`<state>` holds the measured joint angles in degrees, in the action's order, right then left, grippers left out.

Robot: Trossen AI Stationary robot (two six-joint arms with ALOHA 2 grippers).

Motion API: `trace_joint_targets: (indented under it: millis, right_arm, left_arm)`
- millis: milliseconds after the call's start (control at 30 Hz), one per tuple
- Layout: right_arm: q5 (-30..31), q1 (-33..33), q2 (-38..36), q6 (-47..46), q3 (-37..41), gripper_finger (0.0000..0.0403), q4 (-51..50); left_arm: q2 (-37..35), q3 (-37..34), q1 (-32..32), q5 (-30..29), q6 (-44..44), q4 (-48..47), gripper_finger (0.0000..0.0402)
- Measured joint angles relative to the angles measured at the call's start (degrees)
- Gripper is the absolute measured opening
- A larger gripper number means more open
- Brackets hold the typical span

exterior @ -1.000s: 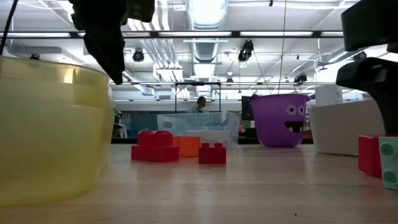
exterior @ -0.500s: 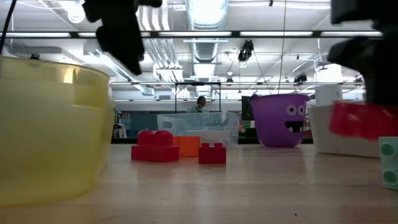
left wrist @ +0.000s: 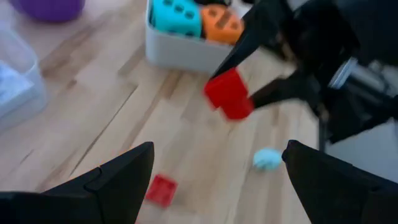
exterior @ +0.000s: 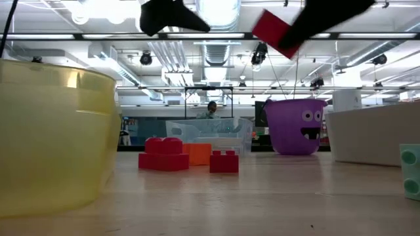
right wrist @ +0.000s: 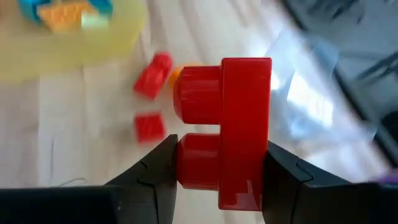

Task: Pick & Place Toys
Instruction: Put the red game piece into the yellow bin

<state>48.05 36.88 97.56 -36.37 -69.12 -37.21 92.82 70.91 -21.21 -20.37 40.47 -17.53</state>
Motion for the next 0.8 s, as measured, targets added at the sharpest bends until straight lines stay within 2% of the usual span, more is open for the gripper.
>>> trace_joint_targets:
  millis: [233,433,800]
  right_arm:
    - [7.4,-2.3,-0.2,14.6,0.0,0.0155,13.2]
    - [7.7,-3.0,-0.7,24.2,0.0,0.0155,21.3]
    - [7.1,-3.6,-0.8,27.6,0.0,0.0155,24.3]
  left_arm:
    - [0.0,0.0,1.0,-0.1,2.4,5.7,0.0358]
    - [0.0,0.0,1.6,0.0,3.1,8.1,0.0358]
    - [0.4,0.0,2.1,0.0,2.6,9.6,0.0358]
